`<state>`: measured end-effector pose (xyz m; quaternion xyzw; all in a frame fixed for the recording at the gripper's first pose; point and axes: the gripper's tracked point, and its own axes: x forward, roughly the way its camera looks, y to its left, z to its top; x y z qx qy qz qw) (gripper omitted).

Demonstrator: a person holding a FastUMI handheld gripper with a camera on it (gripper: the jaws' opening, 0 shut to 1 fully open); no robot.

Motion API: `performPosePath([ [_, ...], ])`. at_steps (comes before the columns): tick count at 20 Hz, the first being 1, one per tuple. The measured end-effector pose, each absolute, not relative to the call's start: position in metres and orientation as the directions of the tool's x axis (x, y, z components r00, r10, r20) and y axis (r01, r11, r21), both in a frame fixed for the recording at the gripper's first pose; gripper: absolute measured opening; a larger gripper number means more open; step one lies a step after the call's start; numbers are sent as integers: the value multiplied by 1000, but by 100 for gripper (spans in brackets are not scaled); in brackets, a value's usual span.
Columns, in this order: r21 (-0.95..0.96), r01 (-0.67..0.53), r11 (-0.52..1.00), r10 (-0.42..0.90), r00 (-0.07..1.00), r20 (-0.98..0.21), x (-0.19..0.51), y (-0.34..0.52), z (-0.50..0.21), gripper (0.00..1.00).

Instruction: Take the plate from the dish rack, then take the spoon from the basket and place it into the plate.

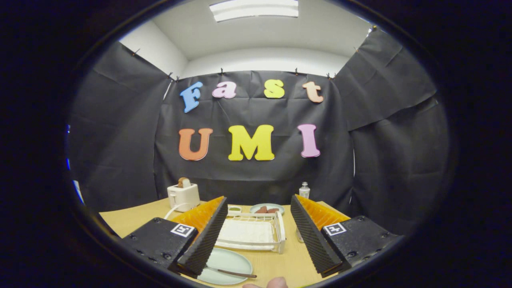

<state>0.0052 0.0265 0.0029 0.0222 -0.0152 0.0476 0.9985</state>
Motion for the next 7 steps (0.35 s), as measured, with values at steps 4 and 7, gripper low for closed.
performPosePath([
  [4,44,-90,995,89,995,38,5,26,3,100],
  [7,35,-90,995,89,996,31,6,28,1,100],
])
